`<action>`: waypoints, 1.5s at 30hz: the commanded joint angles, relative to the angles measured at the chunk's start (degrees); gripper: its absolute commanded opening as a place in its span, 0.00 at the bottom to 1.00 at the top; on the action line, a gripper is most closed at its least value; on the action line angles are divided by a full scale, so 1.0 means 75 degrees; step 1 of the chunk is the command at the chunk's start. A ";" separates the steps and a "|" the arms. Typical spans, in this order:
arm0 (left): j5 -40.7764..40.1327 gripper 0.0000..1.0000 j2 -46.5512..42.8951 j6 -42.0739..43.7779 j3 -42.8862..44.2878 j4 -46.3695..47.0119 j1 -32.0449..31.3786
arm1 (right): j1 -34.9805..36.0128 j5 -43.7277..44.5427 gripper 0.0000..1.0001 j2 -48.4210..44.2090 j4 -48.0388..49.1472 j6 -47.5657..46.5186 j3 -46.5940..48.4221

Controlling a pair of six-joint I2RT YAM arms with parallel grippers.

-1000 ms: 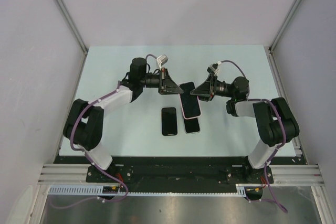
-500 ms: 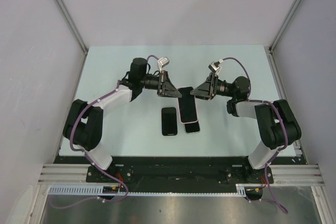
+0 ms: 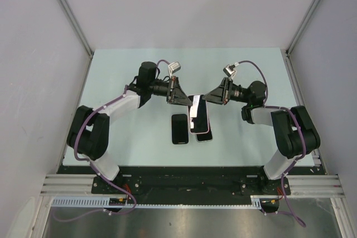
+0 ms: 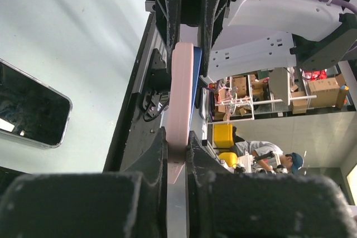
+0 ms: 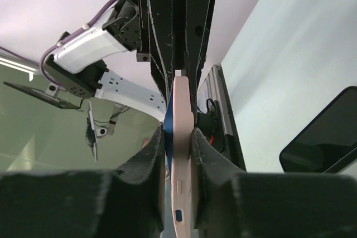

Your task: Put the phone into the phone case

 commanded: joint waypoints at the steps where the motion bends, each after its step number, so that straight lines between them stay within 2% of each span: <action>1: 0.0584 0.00 -0.0400 0.0101 0.0163 0.0089 0.0002 | -0.0030 0.0125 0.10 -0.0315 0.0357 -0.0174 0.0150; 3: 0.0572 0.00 -0.0388 0.0066 0.0163 0.0078 0.0002 | -0.0030 0.0125 0.00 -0.0338 0.0381 -0.0175 0.0162; 8: 0.0467 0.00 -0.0295 -0.0005 0.0234 0.0019 -0.0010 | -0.0054 0.0054 0.00 -0.0478 0.0241 -0.0444 0.0150; 11: 0.0396 0.00 -0.0294 0.0065 0.0269 -0.0075 -0.0010 | -0.0054 0.0031 0.24 -0.0572 0.0147 -0.0561 0.0162; 12: 0.0420 0.00 -0.0260 0.0065 0.0269 -0.0075 -0.0010 | -0.0030 0.0031 0.36 -0.0584 0.0112 -0.0561 0.0150; 15: 0.0432 0.00 -0.0282 0.0042 0.0269 -0.0087 -0.0045 | 0.0017 -0.0027 0.46 -0.0654 -0.0041 -0.0655 0.0150; 19: 0.0233 0.00 -0.0353 -0.0005 0.0257 -0.0087 -0.0080 | 0.0087 -0.0075 0.46 -0.0806 -0.0660 -0.1146 0.0150; 23: 0.0045 0.00 -0.0388 -0.0098 0.0245 -0.0075 -0.0080 | 0.0134 0.0007 0.45 -0.1041 -0.2122 -0.2153 0.0174; 25: 0.0010 0.00 -0.0412 -0.0134 0.0257 -0.0075 -0.0080 | 0.0169 0.0089 0.42 -0.1193 -0.2640 -0.2739 0.0162; 29: -0.0515 0.00 -0.0552 -0.0111 0.0222 -0.0226 -0.0080 | 0.0204 0.0242 0.00 -0.1427 -0.3766 -0.3455 0.0162; 39: -0.1243 0.00 -0.0529 0.0323 0.0316 -0.1481 -0.0104 | 0.0275 0.1025 0.00 -0.2095 -0.5886 -0.4955 0.0630; 41: -0.1466 0.00 -0.0634 0.0312 0.0106 -0.1504 -0.0104 | 0.0321 0.1237 0.08 -0.2259 -0.6215 -0.5306 0.0712; 42: -0.1594 0.00 -0.0681 0.0312 0.0058 -0.1516 -0.0104 | 0.0310 0.1493 0.16 -0.2330 -0.6565 -0.5412 0.0771; 43: -0.1677 0.00 -0.0739 0.0358 0.0035 -0.1574 -0.0104 | 0.0310 0.1577 0.33 -0.2458 -0.6696 -0.5494 0.0771; 45: -0.1736 0.00 -0.0740 0.0614 0.0163 -0.2100 -0.0022 | 0.0252 0.1601 0.51 -0.2634 -0.7116 -0.5530 0.0795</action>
